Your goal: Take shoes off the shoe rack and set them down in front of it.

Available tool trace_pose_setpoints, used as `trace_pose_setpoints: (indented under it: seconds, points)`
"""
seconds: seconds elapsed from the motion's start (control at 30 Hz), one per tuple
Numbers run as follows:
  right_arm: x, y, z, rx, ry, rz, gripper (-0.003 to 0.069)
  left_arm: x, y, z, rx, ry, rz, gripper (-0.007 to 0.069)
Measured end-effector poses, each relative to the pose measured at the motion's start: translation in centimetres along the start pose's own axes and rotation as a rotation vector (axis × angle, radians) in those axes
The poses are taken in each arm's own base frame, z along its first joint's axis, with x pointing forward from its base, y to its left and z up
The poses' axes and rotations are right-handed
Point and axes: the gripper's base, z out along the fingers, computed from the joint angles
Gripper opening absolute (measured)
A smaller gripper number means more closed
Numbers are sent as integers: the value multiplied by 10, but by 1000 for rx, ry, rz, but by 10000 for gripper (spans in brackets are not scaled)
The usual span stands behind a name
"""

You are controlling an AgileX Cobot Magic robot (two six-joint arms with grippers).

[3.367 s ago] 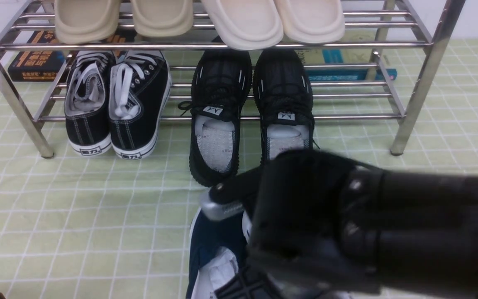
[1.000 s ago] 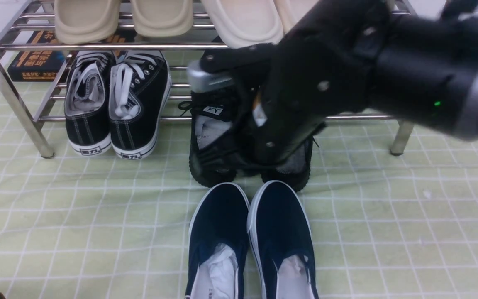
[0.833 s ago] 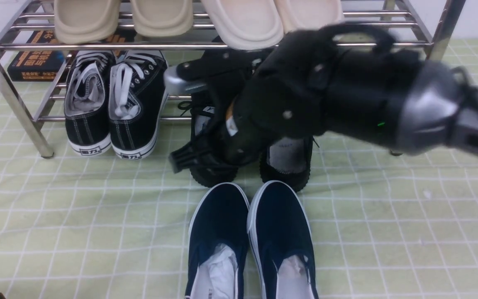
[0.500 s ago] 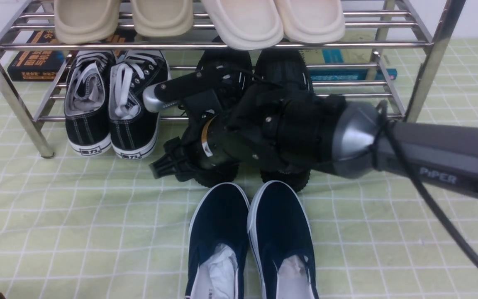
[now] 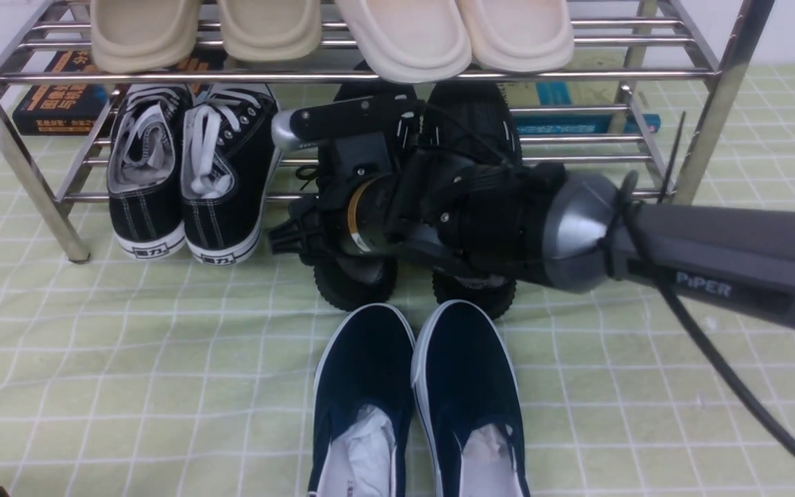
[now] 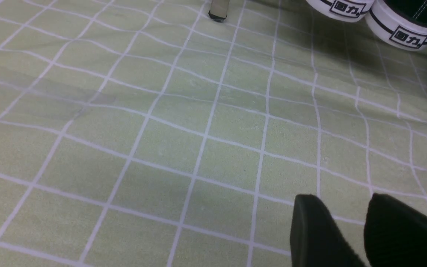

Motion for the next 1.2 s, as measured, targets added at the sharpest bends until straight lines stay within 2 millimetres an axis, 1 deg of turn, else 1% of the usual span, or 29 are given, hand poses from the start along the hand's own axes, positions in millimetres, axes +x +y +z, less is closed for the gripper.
trace_pose_setpoints:
  seconds: [0.03,0.07,0.23,0.33,0.4,0.43,0.47,0.53,0.57,0.6,0.63,0.8,0.87,0.93,1.13,1.2]
  points:
    - [5,0,6,-2,8,-1,447,0,0,0,0,0,0,239]
    - [6,0,7,-1,9,-3,447,0,0,0,0,0,0,239]
    - [21,-6,26,17,43,-16,444,0,0,0,0,0,0,239]
    - [25,-7,30,22,48,-24,420,0,0,0,0,0,0,239]
    - [26,-7,32,25,49,-31,345,0,0,0,0,0,0,239]
    - [26,-7,32,25,48,-33,291,0,0,0,0,0,0,239]
    - [25,-7,31,24,45,-36,215,0,0,0,0,0,0,239]
    - [22,-7,28,25,40,-35,103,0,0,0,0,0,0,239]
    - [20,-6,25,25,35,-34,44,0,0,0,0,0,0,239]
    - [17,-6,22,29,32,-31,12,0,0,0,0,0,0,239]
    - [14,-6,17,36,29,-28,1,0,0,0,0,0,0,239]
    - [-8,-3,-18,82,14,-43,1,0,0,0,0,0,0,239]
    - [-15,-1,-35,98,27,-79,1,0,0,0,0,0,0,239]
    - [-19,0,-46,94,42,-99,1,0,0,0,0,0,0,239]
    - [-24,6,-74,23,122,-130,1,0,0,0,0,0,0,239]
    - [-24,7,-78,10,137,-140,1,0,0,0,0,0,0,239]
